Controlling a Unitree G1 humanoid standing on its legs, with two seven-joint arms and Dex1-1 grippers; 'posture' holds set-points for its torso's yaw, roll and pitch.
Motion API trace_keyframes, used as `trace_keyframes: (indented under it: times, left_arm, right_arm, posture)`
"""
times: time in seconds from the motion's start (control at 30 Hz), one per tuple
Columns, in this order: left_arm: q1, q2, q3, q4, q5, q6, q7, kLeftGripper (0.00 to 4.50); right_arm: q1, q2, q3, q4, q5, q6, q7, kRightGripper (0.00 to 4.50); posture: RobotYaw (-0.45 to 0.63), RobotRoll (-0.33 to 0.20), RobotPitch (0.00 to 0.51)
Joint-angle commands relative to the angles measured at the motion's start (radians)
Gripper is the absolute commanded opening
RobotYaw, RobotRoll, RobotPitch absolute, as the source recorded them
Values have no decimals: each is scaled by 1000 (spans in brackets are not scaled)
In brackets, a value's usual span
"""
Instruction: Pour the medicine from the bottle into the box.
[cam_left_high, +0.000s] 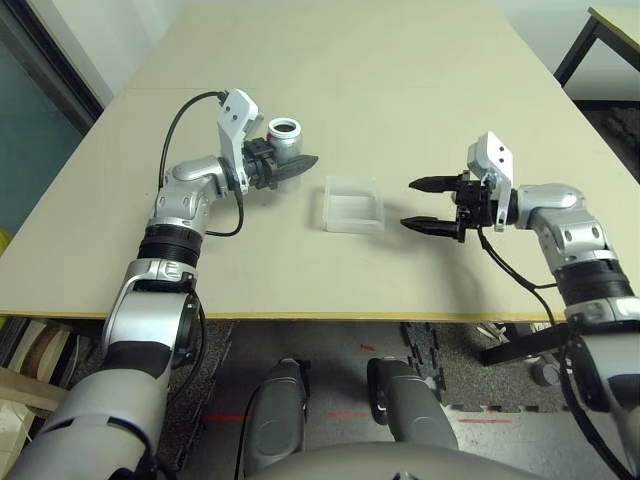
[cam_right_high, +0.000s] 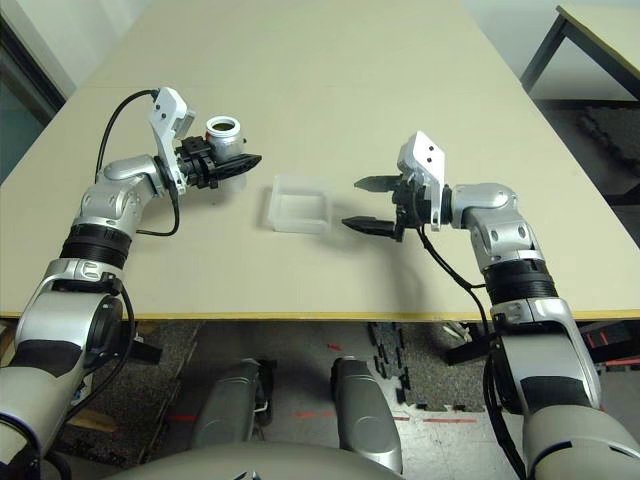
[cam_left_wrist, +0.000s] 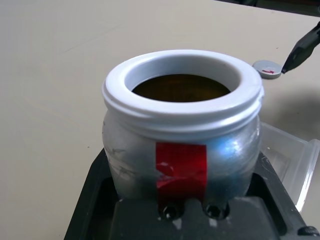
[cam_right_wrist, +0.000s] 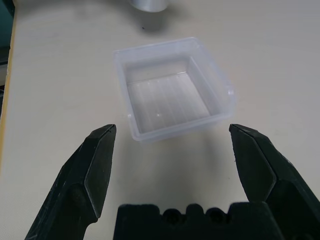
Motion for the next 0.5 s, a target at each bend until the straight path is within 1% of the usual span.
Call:
trace_keyframes:
  times: [0.03, 0.17, 0.2, 0.3, 0.33, 0.43, 0.5]
  left_arm:
    - [-26, 11, -12, 20, 32, -8, 5, 2646]
    - [-57, 11, -34, 34, 69, -3, 20, 2646]
    - [-67, 11, -51, 34, 95, -13, 36, 2646]
    - [-81, -11, -157, -1, 239, -109, 122, 2646]
    - [-78, -16, -183, -14, 267, -127, 132, 2646]
    - [-69, -18, -295, -54, 402, -255, 176, 2646]
    - [-112, 0, -435, -29, 618, -413, 325, 2646]
  right_arm:
    - [-9, -7, -15, 10, 10, -8, 5, 4500]
    - [-10, -3, -16, 7, 11, -4, 0, 4500]
    - [-11, -1, -16, 7, 11, -4, -1, 4500]
    - [-15, 3, -17, 11, 9, -4, -11, 4500]
    - [-17, 4, -18, 13, 9, -4, -13, 4500]
    - [-25, 12, -19, 20, 11, -5, -25, 4500]
    - [-31, 20, -20, 24, 13, -4, -31, 4500]
  posture:
    - [-74, 0, 114]
    - [-74, 0, 114]
    - [-73, 0, 114]
    - [-69, 0, 114]
    - [-69, 0, 113]
    - [-69, 0, 112]
    - [-67, 0, 112]
